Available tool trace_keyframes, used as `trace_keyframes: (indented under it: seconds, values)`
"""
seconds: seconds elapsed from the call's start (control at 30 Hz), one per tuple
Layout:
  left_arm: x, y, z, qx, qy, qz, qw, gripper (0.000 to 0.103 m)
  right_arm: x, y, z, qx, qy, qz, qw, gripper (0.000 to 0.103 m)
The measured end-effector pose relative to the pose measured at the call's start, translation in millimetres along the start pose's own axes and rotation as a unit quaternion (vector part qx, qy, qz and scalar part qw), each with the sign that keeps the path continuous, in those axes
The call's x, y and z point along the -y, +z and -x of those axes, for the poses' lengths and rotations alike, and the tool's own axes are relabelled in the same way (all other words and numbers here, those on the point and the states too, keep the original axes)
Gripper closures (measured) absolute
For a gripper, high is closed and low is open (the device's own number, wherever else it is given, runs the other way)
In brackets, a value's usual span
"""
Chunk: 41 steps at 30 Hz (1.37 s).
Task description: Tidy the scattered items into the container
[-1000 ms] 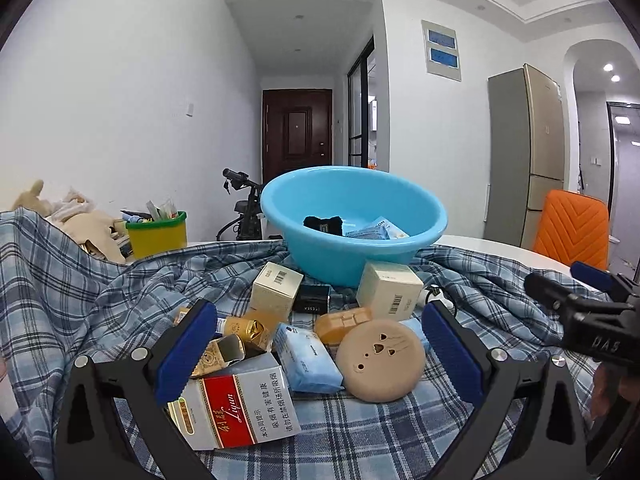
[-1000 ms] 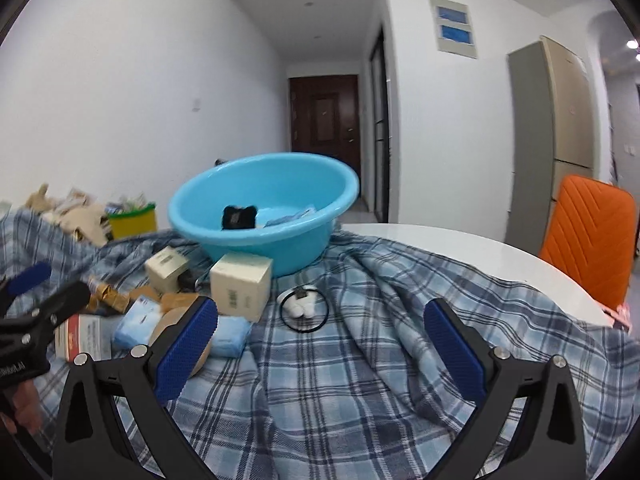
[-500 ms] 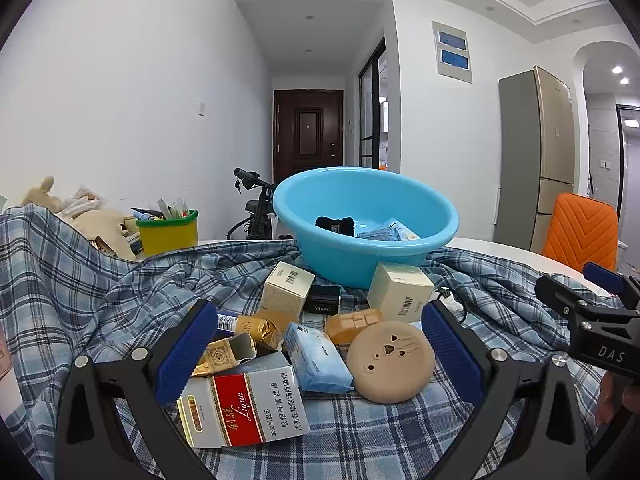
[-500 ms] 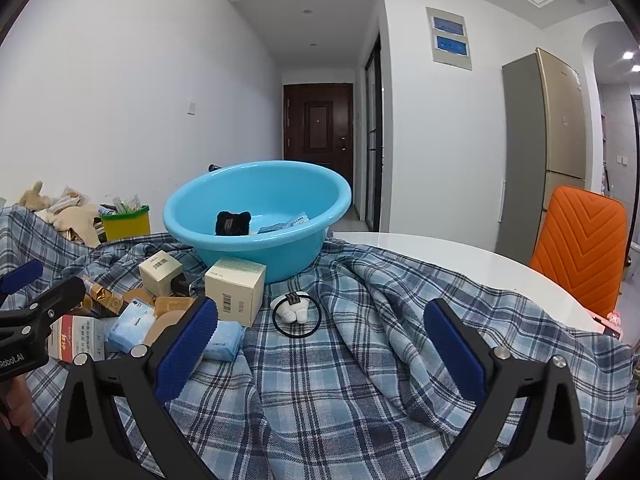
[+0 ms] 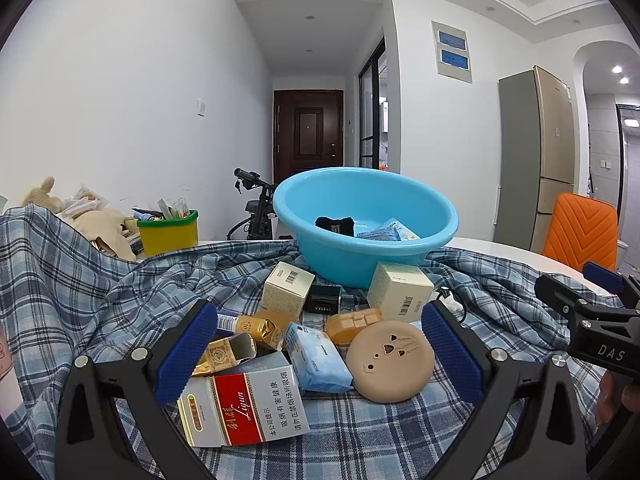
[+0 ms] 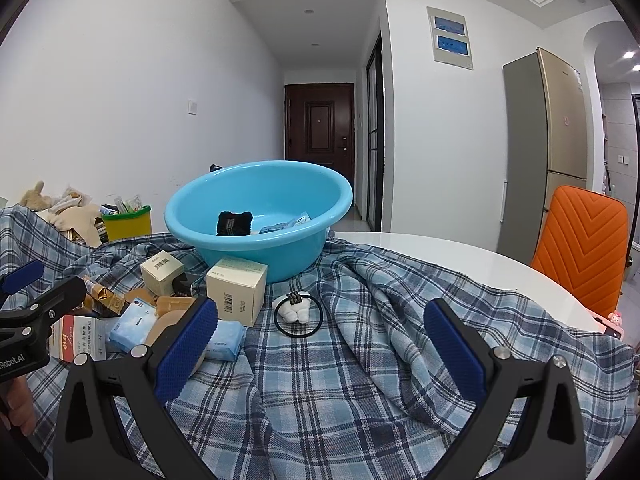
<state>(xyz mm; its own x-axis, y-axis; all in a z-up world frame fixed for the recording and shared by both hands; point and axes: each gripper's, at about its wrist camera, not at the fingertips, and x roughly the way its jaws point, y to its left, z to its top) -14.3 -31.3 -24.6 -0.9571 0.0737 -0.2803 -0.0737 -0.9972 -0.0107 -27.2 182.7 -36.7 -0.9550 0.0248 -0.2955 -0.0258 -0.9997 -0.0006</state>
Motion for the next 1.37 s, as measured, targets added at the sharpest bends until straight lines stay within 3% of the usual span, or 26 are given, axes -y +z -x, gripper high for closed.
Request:
trace_keyframes:
  seconds: [1.37]
  values:
    - [-0.2,-0.2,0.3,0.0,0.0,0.0,1.0,0.0,-1.7,-0.2,-0.9,0.0,0.004,0.001,1.0,0.0]
